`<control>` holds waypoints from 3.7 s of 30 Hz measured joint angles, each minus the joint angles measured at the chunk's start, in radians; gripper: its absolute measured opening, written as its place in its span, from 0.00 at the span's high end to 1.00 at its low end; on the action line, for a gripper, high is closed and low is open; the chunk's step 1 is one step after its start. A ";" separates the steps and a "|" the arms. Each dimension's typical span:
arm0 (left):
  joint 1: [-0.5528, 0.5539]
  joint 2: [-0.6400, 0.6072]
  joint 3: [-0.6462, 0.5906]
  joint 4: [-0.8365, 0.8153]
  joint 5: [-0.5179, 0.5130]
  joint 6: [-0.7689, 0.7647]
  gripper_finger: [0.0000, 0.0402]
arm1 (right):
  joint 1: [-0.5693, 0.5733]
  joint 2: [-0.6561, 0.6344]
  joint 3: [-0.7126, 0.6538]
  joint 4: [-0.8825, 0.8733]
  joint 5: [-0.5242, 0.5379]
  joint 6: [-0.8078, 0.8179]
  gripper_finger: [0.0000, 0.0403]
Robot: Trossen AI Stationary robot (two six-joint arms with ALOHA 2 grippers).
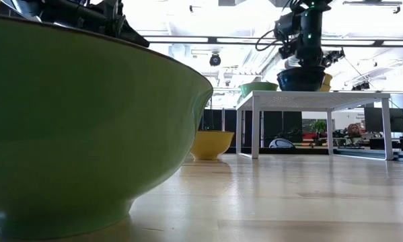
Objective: Pick & Place Mini bowls
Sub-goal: Stack the yellow patterned bowl on top of the yellow patterned bowl on the shelf, then stack the green patterned bowl on top of the green bowl on the shelf
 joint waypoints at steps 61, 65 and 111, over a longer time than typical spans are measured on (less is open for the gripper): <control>0.000 0.010 0.002 -0.114 0.147 0.005 1.00 | -0.117 -0.183 -0.249 0.378 -0.253 0.550 1.00; 0.000 0.010 0.002 -0.113 0.151 0.000 1.00 | -0.132 -0.183 -0.302 0.407 -0.223 0.564 0.99; 0.000 0.010 0.000 -0.130 0.197 0.015 1.00 | 0.101 -0.562 -0.470 0.826 -0.177 0.550 1.00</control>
